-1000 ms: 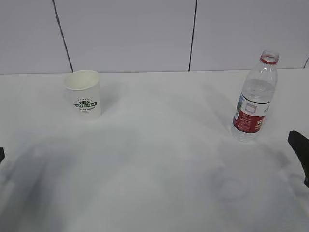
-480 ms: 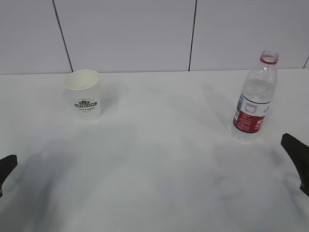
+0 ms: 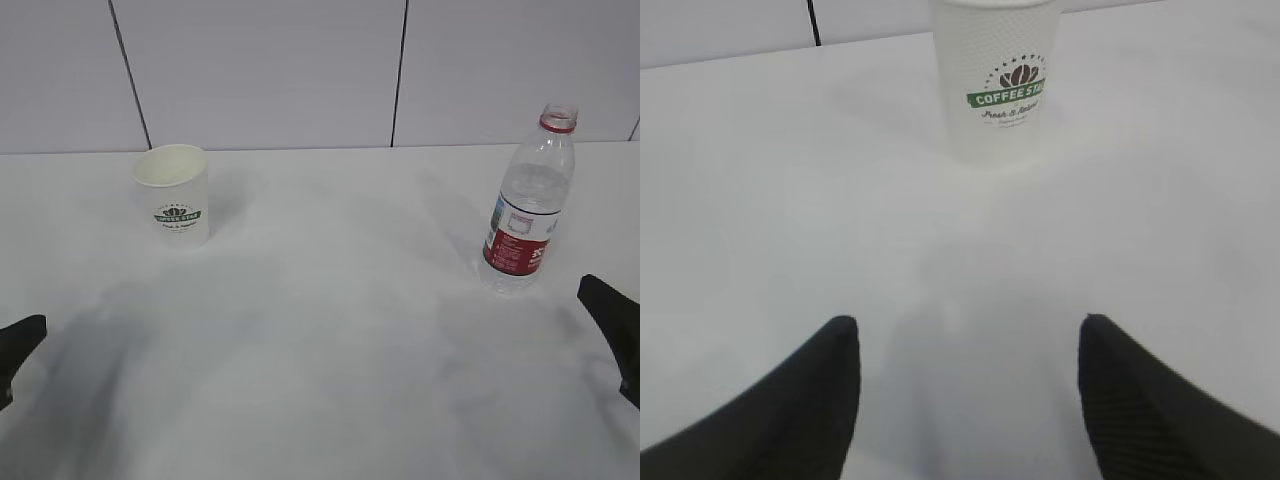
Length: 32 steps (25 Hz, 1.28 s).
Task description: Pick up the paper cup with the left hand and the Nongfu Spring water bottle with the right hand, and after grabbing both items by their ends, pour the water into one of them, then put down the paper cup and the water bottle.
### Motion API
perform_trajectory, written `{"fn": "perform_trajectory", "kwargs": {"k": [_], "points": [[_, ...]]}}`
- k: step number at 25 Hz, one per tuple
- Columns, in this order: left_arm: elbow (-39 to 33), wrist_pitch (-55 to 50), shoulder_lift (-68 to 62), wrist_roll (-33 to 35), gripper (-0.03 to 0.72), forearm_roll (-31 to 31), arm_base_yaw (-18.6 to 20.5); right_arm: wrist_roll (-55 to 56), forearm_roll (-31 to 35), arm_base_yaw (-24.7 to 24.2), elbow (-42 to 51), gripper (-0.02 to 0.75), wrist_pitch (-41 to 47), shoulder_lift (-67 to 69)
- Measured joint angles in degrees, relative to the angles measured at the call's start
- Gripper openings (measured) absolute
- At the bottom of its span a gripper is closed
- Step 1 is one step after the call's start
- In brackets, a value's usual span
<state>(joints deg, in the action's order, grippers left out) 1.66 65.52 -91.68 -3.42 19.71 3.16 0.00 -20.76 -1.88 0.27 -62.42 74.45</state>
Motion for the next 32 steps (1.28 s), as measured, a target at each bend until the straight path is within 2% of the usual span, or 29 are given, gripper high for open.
{"fn": "perform_trajectory", "kwargs": {"k": [5,16,22,32], "points": [[2.34,0.09,0.0,-0.08,0.507,0.22,0.0,0.0,0.0,0.0,0.0,0.585,-0.22,0.0],[2.71,0.09,-0.02,-0.13,0.528,1.22,0.0,0.0,0.0,0.0,0.0,0.589,-0.22,0.0],[2.88,0.09,-0.02,-0.85,0.562,1.37,0.0,-0.38,0.0,0.0,0.0,0.647,-0.22,0.12],[2.88,0.09,-0.02,-1.5,0.581,1.47,0.0,0.0,1.24,0.0,-0.31,0.66,-2.63,15.09]]}}
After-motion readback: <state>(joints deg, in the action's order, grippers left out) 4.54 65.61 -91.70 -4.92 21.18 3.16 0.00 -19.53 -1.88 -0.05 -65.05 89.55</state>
